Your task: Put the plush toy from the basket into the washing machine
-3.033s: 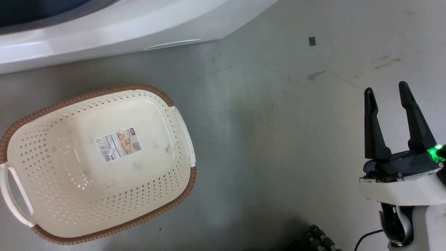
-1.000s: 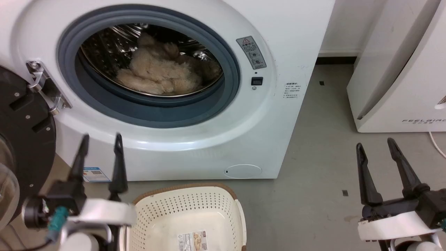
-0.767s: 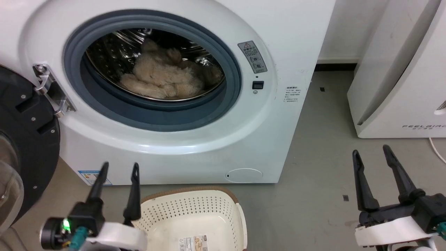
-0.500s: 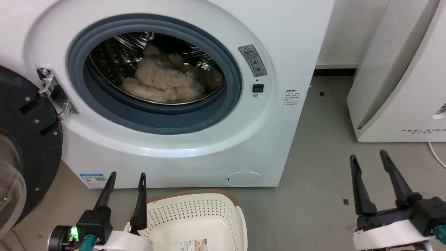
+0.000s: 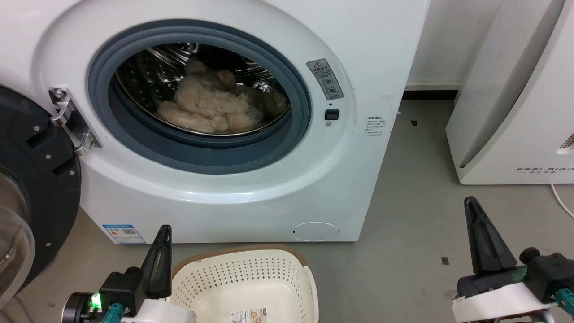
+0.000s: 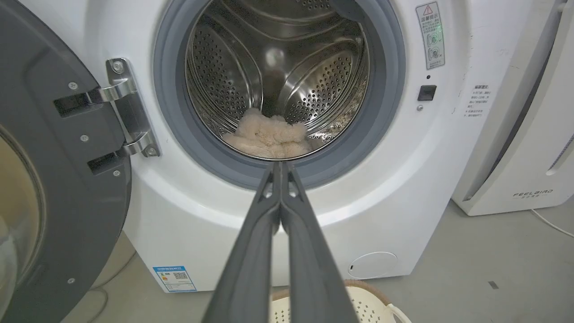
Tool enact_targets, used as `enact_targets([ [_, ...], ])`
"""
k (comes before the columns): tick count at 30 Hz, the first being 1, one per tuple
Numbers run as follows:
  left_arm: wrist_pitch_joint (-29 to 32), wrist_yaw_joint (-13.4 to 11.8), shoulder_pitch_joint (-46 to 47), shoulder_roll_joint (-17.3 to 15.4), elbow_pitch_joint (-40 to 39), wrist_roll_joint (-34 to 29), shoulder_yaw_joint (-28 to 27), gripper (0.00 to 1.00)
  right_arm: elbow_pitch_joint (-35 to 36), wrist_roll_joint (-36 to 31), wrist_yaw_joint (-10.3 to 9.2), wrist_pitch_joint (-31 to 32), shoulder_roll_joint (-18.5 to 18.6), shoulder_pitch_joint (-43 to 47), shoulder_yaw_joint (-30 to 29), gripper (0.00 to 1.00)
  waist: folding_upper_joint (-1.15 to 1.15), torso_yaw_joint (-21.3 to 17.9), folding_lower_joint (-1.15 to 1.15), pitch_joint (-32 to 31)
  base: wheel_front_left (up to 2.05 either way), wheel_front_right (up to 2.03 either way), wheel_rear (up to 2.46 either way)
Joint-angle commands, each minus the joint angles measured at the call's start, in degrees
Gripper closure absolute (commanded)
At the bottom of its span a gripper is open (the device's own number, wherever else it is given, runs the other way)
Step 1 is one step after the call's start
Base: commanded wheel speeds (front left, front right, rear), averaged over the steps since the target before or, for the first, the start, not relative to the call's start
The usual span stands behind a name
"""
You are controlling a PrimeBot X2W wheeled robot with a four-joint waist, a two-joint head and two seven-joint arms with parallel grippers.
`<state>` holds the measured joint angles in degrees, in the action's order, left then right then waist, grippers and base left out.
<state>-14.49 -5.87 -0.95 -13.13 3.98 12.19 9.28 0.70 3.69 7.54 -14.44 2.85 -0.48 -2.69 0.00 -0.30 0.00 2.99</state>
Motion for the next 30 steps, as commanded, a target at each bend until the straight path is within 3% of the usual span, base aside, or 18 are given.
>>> enact_targets([
  [1,0.32,0.20,0.03,0.32,-0.12,-0.38,-0.30,1.00,-0.02,-0.12,0.00,0.26,0.00,0.02,0.09,1.00,0.00,0.01,0.00,-0.03,0.00,0.00,0.00],
  [30,3.72,1.56,0.25,2.70,-1.05,-3.21,-2.45,1.00,-0.18,-0.98,-0.01,3.66,0.01,0.13,0.71,1.00,0.00,0.07,0.00,-0.74,0.00,0.00,0.00],
])
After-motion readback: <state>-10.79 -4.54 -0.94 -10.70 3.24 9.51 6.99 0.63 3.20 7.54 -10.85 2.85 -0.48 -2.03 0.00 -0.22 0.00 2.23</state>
